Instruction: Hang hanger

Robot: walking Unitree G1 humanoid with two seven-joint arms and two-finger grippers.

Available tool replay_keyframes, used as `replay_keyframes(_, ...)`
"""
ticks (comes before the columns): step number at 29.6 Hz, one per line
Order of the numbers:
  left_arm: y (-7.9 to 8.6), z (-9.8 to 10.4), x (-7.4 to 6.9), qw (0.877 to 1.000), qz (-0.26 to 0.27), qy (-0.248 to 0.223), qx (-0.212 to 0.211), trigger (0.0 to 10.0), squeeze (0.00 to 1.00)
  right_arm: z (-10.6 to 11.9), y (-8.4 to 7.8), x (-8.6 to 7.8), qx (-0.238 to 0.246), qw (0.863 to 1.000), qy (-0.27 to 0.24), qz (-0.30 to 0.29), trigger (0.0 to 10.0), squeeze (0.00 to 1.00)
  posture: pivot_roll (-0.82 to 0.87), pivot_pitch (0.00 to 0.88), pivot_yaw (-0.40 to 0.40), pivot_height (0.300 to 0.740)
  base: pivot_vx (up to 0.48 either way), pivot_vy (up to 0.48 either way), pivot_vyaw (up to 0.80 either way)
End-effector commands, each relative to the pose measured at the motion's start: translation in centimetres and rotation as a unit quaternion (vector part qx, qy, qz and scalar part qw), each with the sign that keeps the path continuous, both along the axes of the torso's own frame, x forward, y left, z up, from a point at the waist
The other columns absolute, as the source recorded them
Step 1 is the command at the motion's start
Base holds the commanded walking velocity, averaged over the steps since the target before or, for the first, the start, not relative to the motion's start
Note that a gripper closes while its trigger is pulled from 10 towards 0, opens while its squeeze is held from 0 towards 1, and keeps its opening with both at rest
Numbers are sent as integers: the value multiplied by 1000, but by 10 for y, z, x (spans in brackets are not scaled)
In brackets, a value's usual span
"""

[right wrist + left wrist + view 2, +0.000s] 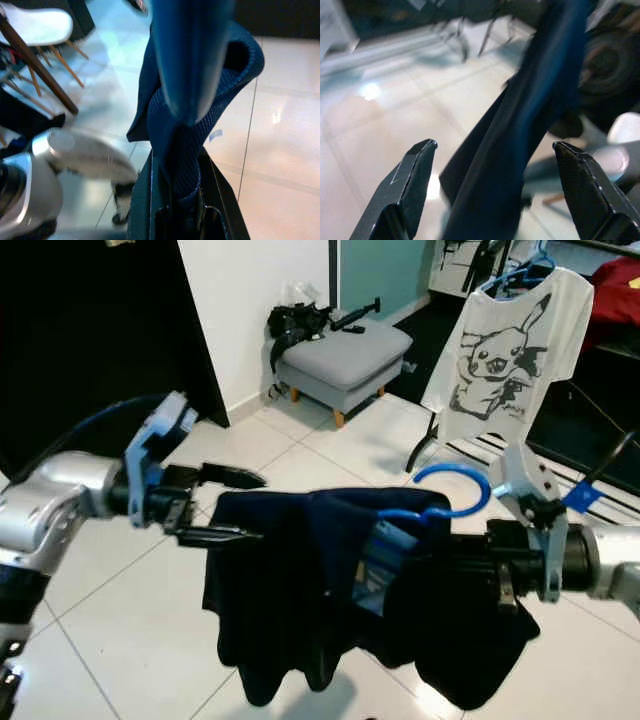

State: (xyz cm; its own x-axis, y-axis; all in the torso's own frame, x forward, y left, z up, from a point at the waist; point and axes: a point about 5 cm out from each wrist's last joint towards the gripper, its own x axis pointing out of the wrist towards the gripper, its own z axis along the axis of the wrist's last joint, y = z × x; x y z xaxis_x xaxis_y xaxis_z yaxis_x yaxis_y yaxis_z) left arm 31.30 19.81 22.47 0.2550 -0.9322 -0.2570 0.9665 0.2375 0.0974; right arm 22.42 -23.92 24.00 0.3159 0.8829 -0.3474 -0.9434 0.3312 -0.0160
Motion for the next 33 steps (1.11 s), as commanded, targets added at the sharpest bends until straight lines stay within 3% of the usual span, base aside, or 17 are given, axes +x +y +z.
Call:
replay_keyframes(1,9,1,0,1000,16,-8,11,10000,1000,8,-2,-1,-2,1000,-20,2,0,0,-4,83,19,740,0,0,0)
replay_keyframes(9,38,-5,10,994,107,-11,21,10000,1000,-6,-14,-4,-40,999,2,-25,0,0,-5,84,23,740,0,0,0)
replay_keyframes(10,53,-10,21,980,199,-26,15,10000,1000,-19,-24,1,-54,996,-1,-77,0,0,-6,81,26,740,0,0,0)
replay_keyframes(11,53,-10,21,980,199,-26,15,10000,1000,-19,-24,1,-54,996,-1,-77,0,0,-6,81,26,740,0,0,0)
replay_keyframes(12,66,-22,31,951,307,-36,-9,10000,1000,-36,-37,12,-50,984,-13,-172,0,0,-4,62,31,740,0,0,0)
replay_keyframes(13,66,-22,31,951,307,-36,-9,10000,1000,-36,-37,12,-50,984,-13,-172,0,0,-4,62,31,740,0,0,0)
replay_keyframes(15,72,-60,36,890,452,-9,-63,10000,1000,-70,-53,31,-3,933,-23,-360,0,0,-17,48,55,740,0,0,0)
replay_keyframes(16,67,-79,32,867,489,18,-96,10000,1000,-85,-54,36,20,907,-15,-420,0,0,-17,48,55,740,0,0,0)
replay_keyframes(17,67,-79,32,867,489,18,-96,10000,1000,-85,-54,36,20,907,-15,-420,0,0,-17,48,55,740,0,0,0)
replay_keyframes(18,55,-113,20,832,533,67,-137,10000,1000,-104,-51,39,52,870,-4,-490,0,0,-18,64,54,740,0,0,0)
replay_keyframes(19,50,-124,16,823,542,84,-146,10000,1000,-109,-50,40,62,857,-1,-511,0,0,-18,64,54,740,0,0,0)
replay_keyframes(21,48,-130,13,818,548,92,-149,10000,1000,-112,-50,40,68,849,0,-524,0,0,-18,64,54,740,0,0,0)
replay_keyframes(22,43,-141,8,809,556,109,-157,10000,0,-117,-49,41,79,833,5,-548,0,0,-14,83,50,740,0,0,0)
replay_keyframes(23,43,-141,8,809,556,109,-157,10000,0,-117,-49,41,79,833,5,-548,0,0,-14,83,50,740,0,0,0)
replay_keyframes(24,36,-150,4,805,559,117,-160,10000,0,-124,-47,41,87,821,8,-564,3490,0,-5,80,36,740,0,0,0)
replay_keyframes(25,28,-159,0,807,557,123,-154,10000,0,-131,-47,41,89,810,9,-580,10000,0,0,87,34,740,0,0,0)
replay_keyframes(33,10,-175,-5,796,581,108,-133,10000,0,-146,-54,46,78,769,9,-635,10000,0,10,94,13,740,0,0,-300)
